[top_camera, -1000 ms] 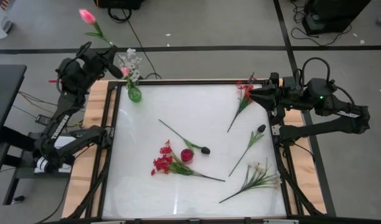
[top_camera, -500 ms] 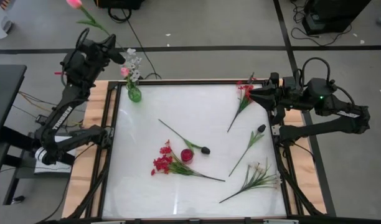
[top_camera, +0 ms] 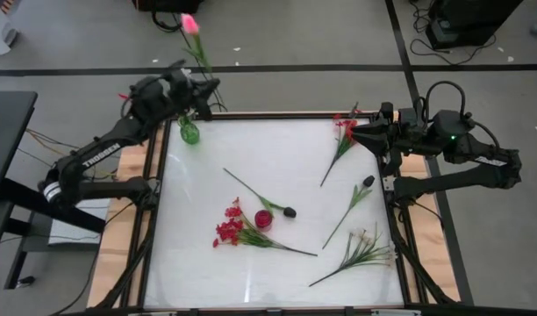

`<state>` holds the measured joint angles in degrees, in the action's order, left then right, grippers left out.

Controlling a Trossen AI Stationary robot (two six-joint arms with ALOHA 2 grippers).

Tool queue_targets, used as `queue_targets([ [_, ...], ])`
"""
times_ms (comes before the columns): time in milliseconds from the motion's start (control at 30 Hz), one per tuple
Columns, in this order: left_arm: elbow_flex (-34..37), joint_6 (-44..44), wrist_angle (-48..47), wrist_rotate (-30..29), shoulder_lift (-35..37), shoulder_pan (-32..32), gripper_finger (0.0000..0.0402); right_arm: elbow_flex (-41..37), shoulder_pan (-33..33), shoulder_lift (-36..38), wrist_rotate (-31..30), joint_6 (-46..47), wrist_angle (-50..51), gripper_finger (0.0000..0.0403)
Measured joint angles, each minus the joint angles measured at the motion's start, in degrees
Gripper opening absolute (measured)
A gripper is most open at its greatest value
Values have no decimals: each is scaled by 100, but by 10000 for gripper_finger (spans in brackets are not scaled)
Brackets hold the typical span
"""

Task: Sort flowers into vase by color
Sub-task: Put the pink flowers into the green flower vase

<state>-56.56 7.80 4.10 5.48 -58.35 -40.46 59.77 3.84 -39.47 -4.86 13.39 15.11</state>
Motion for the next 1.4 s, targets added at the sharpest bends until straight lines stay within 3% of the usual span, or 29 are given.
queue_targets([
  [167, 532, -56, -99, -92, 422, 465, 5, 0, 0, -2, 0, 0, 0, 103],
  [400, 1501, -340, -168, -435, 1739, 861, 4, 0, 0, -2, 0, 0, 0, 103],
  [600, 1837, -899, -1228, -479, 2913, 1009, 4, -1, 0, 0, 0, 0, 0, 103],
  [733, 1861, -915, -1926, -1175, 3418, 1009, 4, -1, 0, 0, 0, 0, 0, 103],
  [1033, 1959, -673, -1661, -2967, 3757, 788, 4, 0, 0, -1, 0, 0, 0, 103],
  [1267, 3030, -173, -313, -3201, 3814, 136, 8, -2, 0, 0, 0, 0, 0, 103],
  [1400, 3295, -189, -169, -3526, 3817, -150, 9, -1, 0, 0, 0, 0, -1, 103],
])
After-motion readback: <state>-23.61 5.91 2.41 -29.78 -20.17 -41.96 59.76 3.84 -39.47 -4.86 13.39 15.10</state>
